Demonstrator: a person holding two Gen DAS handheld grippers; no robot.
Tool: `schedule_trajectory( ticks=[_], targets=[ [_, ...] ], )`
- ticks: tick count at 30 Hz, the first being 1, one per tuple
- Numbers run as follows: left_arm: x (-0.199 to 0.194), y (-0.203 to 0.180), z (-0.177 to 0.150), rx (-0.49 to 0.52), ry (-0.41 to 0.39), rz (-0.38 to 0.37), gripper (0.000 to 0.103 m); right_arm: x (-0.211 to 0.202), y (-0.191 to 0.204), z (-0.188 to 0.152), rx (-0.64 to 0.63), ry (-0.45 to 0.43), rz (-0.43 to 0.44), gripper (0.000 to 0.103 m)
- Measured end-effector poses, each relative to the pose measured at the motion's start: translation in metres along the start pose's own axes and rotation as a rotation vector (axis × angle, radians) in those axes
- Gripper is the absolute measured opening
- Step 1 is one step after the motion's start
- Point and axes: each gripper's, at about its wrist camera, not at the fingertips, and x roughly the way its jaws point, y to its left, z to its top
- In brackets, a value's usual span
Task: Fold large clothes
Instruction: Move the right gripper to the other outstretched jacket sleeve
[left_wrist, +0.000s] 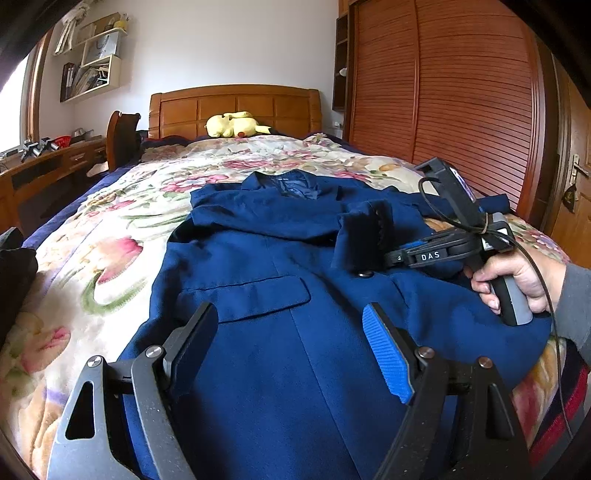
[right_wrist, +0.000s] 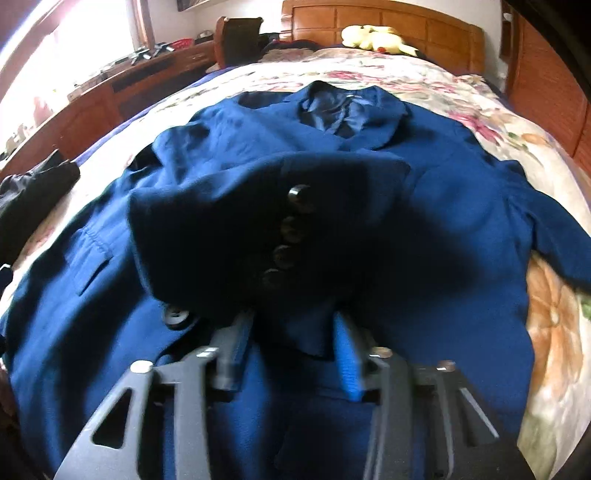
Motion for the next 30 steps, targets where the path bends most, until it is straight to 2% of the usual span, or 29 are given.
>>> schedule_trajectory(
  ticks=[2, 5, 8, 13, 15, 20, 22, 24, 30],
  targets=[
    [-0.001, 0.002, 0.0, -0.007, -0.001, -0.004, 0.081, -0.007, 0.0, 0.0, -0.021, -0.014, -0.022, 0.008],
    [-0.001, 0.003, -0.001, -0.014, 0.001, -0.014, 0.081, -0.029, 0.006, -0.001, -0.076, -0.074, -0.12, 0.005],
    [0.002, 0.005, -0.002, -0.022, 0.01, -0.019, 0.081, -0.061, 0.012, -0.002, -0.116, -0.143, -0.166, 0.004],
    [0.003, 0.005, -0.003, -0.026, 0.014, -0.029, 0.081, -0.11, 0.004, 0.007, -0.088, -0.209, -0.194, 0.004],
    [0.002, 0.004, -0.004, -0.022, 0.013, -0.031, 0.081, -0.121, 0.001, 0.008, -0.086, -0.207, -0.231, 0.004],
    [0.002, 0.003, -0.004, -0.016, 0.015, -0.034, 0.081, -0.131, -0.005, 0.005, -0.073, -0.173, -0.413, 0.005],
    [0.002, 0.003, -0.004, -0.017, 0.015, -0.034, 0.081, -0.131, -0.009, 0.004, -0.033, -0.171, -0.436, 0.011],
    [0.002, 0.003, -0.004, -0.017, 0.016, -0.034, 0.081, -0.131, -0.01, 0.001, 0.001, -0.174, -0.431, 0.018],
    [0.001, 0.003, -0.004, -0.015, 0.015, -0.033, 0.081, -0.114, -0.001, -0.011, 0.016, -0.156, -0.298, 0.026]
  ],
)
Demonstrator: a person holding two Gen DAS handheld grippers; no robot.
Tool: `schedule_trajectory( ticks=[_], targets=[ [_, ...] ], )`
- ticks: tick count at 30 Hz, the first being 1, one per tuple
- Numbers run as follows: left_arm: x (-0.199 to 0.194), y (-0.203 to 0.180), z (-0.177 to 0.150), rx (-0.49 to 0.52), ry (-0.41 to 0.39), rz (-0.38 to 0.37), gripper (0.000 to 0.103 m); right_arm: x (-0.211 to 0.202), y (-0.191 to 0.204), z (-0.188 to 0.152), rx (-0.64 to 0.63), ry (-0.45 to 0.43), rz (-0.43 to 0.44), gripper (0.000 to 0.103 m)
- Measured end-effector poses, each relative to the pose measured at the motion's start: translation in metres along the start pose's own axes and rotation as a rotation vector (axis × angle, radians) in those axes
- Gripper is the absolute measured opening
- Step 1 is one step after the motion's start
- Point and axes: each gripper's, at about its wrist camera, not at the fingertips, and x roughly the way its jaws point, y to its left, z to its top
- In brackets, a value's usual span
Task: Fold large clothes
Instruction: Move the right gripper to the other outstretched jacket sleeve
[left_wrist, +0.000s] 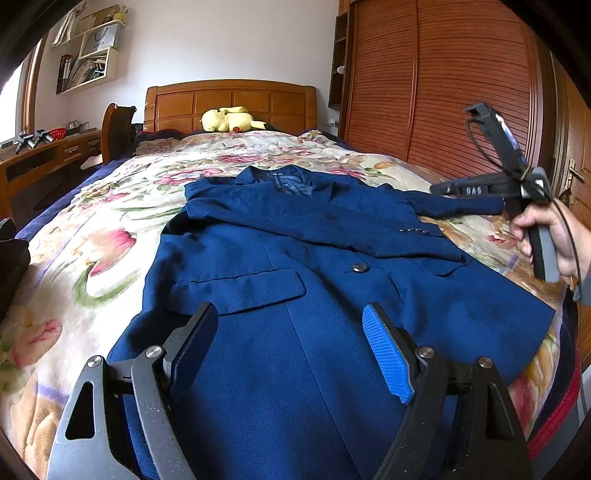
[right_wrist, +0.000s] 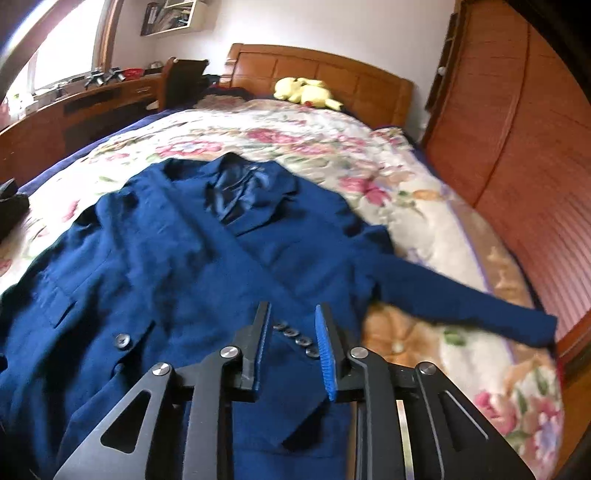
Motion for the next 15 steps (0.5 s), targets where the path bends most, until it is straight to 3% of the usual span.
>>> schedule_trajectory(
  ticks=[10, 15],
  targets=[
    [0.001, 0.0, 0.0, 0.004, 0.006, 0.011, 0.081, 0.058, -0.005, -0.048, 0.036, 0.137, 0.097, 0.027],
    [0.001, -0.002, 0.0, 0.011, 0.01, 0.016, 0.081, 0.057, -0.016, -0.053, 0.089, 0.116, 0.132, 0.028]
  ],
)
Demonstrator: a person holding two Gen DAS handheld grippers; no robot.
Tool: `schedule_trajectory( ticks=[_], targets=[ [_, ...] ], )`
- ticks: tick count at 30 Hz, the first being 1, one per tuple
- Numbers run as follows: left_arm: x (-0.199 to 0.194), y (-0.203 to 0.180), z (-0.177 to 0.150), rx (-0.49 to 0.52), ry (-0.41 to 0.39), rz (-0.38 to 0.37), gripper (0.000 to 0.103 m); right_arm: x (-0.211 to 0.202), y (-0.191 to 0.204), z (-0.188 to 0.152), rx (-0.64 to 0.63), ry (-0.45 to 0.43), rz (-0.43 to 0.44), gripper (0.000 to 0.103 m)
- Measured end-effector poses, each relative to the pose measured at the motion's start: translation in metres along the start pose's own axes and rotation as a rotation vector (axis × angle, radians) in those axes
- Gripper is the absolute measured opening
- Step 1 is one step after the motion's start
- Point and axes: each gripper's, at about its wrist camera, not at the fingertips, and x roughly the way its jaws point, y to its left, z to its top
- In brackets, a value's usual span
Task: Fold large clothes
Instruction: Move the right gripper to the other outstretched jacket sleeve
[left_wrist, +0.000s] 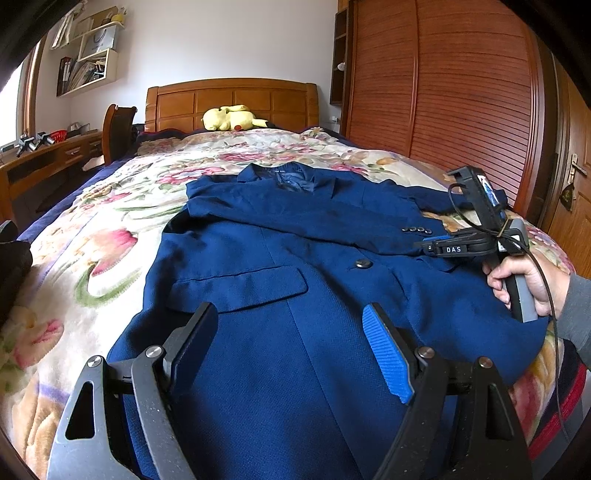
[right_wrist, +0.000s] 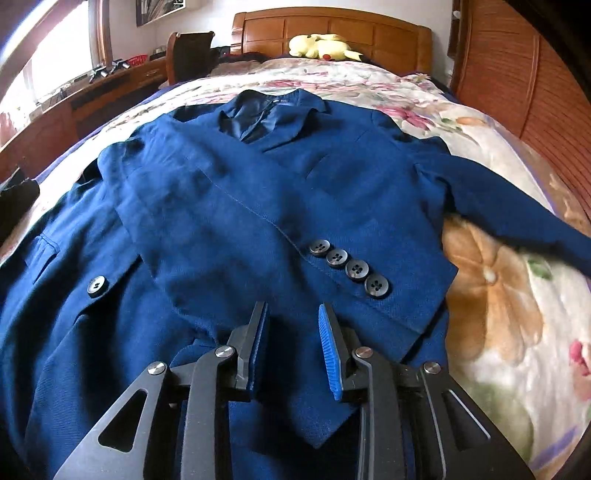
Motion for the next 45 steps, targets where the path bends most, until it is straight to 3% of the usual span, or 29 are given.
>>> schedule_trajectory(
  ticks=[14, 26, 38, 41, 45],
  targets=[
    [0.006, -0.027, 0.044, 0.083, 0.013, 0.009, 0.081, 0.014, 0.002, 0.003, 0.006, -0.008, -0.002, 0.029],
    [0.07, -0.055, 0.095, 0.099, -0.031, -0.037, 0.081, 0.015, 0.001, 0.004, 0.011, -0.007, 0.002, 0.029],
    [0.117, -0.044, 0.077, 0.065, -0.012, -0.046, 0.081, -0.004, -0.007, 0.003, 0.039, -0.064, 0.005, 0.029],
    [0.117, -0.041, 0.073, 0.05, -0.014, -0.057, 0.081, -0.019, -0.015, -0.001, 0.061, -0.107, -0.016, 0.029],
    [0.118, -0.041, 0.072, 0.042, -0.015, -0.065, 0.081, -0.045, -0.026, -0.009, 0.071, -0.175, -0.107, 0.029]
  ],
)
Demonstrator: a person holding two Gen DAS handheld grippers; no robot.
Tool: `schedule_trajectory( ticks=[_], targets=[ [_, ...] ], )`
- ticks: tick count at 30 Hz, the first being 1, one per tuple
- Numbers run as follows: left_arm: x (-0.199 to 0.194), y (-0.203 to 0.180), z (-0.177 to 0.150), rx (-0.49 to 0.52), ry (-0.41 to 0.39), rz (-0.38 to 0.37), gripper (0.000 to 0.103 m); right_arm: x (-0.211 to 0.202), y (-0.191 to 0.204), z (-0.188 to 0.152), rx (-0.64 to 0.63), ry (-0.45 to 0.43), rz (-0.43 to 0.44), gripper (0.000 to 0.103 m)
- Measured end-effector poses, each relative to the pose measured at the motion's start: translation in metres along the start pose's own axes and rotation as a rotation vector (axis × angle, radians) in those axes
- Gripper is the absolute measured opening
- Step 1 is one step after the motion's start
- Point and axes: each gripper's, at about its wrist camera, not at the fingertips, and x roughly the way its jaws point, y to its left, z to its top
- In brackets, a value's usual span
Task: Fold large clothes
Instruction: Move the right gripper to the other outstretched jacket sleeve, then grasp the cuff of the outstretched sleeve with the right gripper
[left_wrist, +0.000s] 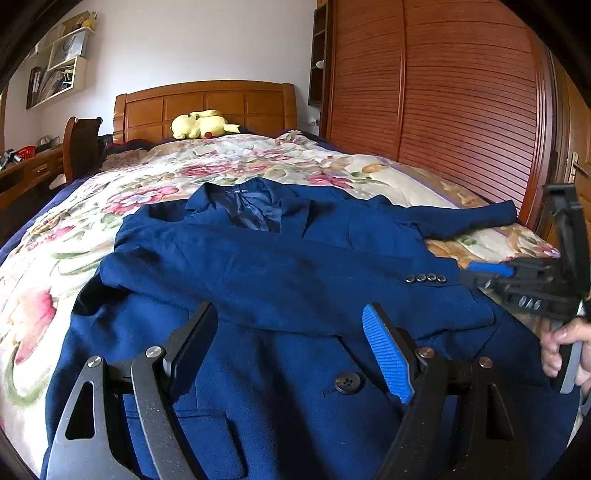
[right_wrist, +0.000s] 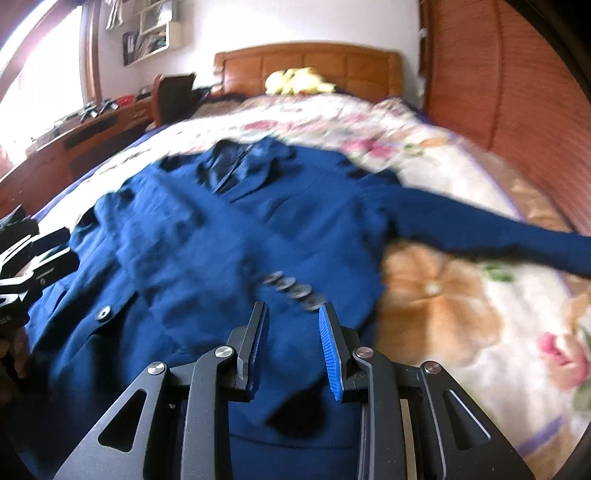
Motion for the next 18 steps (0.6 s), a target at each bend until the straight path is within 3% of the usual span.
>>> schedule_trajectory(
  ticks=[5, 10, 18],
  targets=[
    [0.004, 0.0, 0.0, -0.008, 0.011, -0.002, 0.081, -0.021, -0.025, 0.0, 0.026, -0.032, -0.062, 0.029],
    [0.006, 0.002, 0.0, -0.015, 0.018, 0.0, 0.081, -0.036, -0.06, 0.005, -0.044, -0.009, -0.139, 0.029],
    [0.006, 0.002, -0.001, -0.006, 0.015, 0.004, 0.081, -0.041, -0.155, 0.027, 0.036, 0.0, -0.303, 0.052]
  ],
)
